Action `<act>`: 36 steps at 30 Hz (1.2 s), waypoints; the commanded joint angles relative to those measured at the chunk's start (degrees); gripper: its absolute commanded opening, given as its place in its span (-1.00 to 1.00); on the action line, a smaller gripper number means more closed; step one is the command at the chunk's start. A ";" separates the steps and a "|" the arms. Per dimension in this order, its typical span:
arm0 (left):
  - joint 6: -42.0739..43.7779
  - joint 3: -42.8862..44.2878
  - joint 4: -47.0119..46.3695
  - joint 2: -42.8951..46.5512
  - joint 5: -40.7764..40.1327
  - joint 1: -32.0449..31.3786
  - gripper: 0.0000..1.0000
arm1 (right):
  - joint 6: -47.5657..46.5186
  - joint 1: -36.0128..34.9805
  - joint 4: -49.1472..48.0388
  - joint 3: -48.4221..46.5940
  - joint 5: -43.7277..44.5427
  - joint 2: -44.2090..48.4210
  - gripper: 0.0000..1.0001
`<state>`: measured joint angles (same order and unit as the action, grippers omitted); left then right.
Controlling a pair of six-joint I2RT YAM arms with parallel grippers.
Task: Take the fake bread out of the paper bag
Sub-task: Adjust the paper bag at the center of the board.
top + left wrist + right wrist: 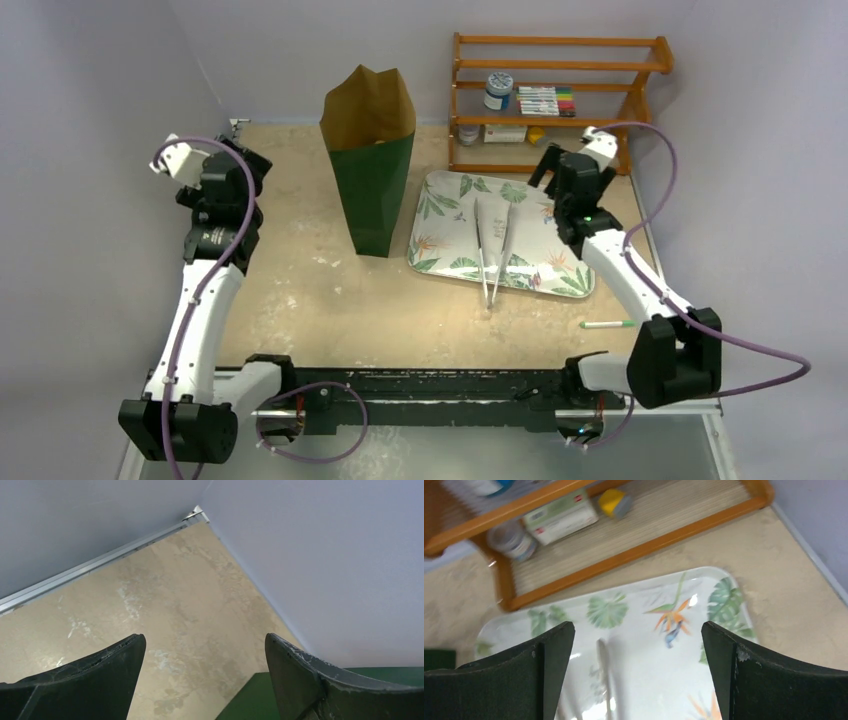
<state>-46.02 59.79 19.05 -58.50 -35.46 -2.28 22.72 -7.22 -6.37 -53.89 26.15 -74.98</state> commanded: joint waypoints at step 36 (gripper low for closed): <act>13.23 58.45 35.03 -31.61 5.29 -25.74 0.63 | 2.63 -9.56 15.34 -5.92 -1.86 4.12 0.87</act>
<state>-35.38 114.78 50.59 -88.88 -22.04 -25.26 25.91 -16.49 8.62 -57.30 24.03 -73.21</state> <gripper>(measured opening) 0.836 0.932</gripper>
